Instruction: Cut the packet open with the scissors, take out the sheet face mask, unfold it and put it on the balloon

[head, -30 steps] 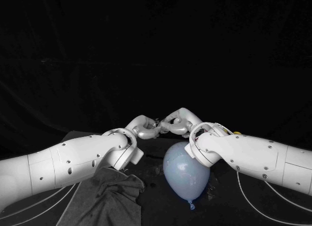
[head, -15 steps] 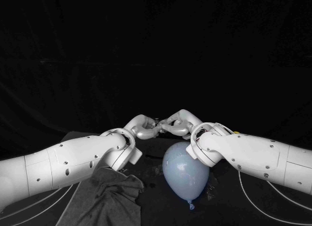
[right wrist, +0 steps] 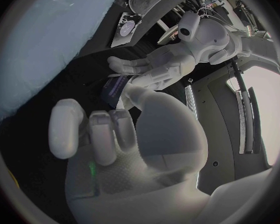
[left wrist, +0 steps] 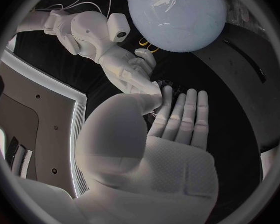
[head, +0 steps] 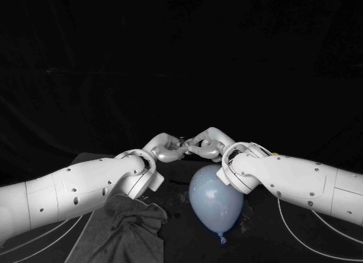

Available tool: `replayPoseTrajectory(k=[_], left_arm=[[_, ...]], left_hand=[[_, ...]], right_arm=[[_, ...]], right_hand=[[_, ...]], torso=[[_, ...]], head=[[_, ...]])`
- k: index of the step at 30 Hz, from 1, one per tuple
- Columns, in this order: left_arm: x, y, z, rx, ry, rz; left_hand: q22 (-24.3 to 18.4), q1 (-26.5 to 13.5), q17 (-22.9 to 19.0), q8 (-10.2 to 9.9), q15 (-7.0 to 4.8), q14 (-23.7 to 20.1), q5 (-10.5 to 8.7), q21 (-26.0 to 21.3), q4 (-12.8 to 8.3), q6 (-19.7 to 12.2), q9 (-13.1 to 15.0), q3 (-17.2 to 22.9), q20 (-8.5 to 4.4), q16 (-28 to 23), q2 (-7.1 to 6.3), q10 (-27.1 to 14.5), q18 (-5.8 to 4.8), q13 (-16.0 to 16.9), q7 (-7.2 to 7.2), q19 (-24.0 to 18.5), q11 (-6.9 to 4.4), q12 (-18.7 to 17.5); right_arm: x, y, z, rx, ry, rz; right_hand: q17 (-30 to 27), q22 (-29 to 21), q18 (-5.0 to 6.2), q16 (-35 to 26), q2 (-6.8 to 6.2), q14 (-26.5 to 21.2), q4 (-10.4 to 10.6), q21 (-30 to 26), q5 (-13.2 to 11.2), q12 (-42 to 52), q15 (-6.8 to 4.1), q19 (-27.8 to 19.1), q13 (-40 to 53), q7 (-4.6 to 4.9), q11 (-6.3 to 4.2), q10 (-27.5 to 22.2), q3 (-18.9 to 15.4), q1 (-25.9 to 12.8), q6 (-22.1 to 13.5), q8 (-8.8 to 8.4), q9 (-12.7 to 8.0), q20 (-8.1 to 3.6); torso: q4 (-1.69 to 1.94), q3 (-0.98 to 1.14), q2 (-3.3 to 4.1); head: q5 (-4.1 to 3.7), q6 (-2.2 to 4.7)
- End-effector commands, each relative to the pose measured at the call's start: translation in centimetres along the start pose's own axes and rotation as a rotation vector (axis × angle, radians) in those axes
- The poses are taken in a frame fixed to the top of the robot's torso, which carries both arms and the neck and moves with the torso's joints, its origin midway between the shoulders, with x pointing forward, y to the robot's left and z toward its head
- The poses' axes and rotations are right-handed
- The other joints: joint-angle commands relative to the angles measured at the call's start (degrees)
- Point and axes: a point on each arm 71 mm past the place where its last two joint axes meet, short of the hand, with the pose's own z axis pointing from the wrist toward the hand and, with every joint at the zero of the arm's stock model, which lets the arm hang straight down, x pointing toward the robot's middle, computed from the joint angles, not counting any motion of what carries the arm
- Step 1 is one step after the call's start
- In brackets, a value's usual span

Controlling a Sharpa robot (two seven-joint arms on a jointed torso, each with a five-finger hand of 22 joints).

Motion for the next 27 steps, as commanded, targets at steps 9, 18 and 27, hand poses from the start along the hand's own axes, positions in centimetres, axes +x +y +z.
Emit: replayPoseTrajectory(k=[9, 18, 27], left_arm=[[0.92, -1.11, -0.13, 0.070, 0.061, -0.003], [1.25, -1.44, -0.25, 0.091, 0.074, -0.007], [1.61, -1.74, -0.36, 0.106, 0.089, -0.011]], left_hand=[[-0.08, 0.70, -0.20, 0.15, -0.01, 0.33, 0.38, -0.02, -2.34, 1.92, 0.19, 2.26, 0.00, 0.36, -0.12, 1.39, -0.04, 0.14, -2.30, 0.31, -0.01, 0.36], [-0.08, 0.70, -0.22, 0.14, -0.01, 0.33, 0.38, -0.01, -2.37, 1.99, 0.21, 2.33, -0.01, 0.38, -0.15, 1.54, -0.03, 0.15, -2.32, 0.30, -0.02, 0.37], [-0.08, 0.71, -0.25, 0.13, -0.02, 0.32, 0.38, -0.01, -2.39, 2.04, 0.22, 2.40, -0.02, 0.40, -0.17, 1.68, -0.01, 0.16, -2.35, 0.30, -0.03, 0.39]], right_arm=[[0.15, 0.80, 0.07, -0.081, -0.014, -0.019], [0.42, 0.92, 0.27, -0.082, 0.008, -0.033], [0.63, 1.00, 0.41, -0.081, 0.023, -0.048]], right_hand=[[15.05, 8.27, 0.07, 0.40, 0.03, 6.09, -1.07, -0.07, -1.14, 0.14, 0.55, -0.17, 12.77, 0.22, 1.14, 4.40, -0.22, 1.60, -0.02, -0.53, -0.27, 0.17], [15.05, 8.38, 0.09, 0.40, 2.12, 6.09, -1.07, -0.13, -1.31, 0.06, 0.26, -0.15, 12.70, -0.25, 0.76, 4.35, 0.07, 2.23, 1.70, 0.03, -0.23, 0.01], [15.05, 8.42, 0.09, 0.40, 2.64, 6.09, -0.99, -0.13, -1.36, 0.07, 0.15, -0.14, 12.71, -0.45, 0.61, 4.36, 0.09, 2.28, 2.19, 0.23, -0.17, -0.07]], torso=[[0.01, 0.00, -0.01], [0.01, 0.00, -0.03], [0.02, -0.03, -0.04]], head=[[-0.04, -0.09], [0.02, -0.10], [-0.02, -0.17]])
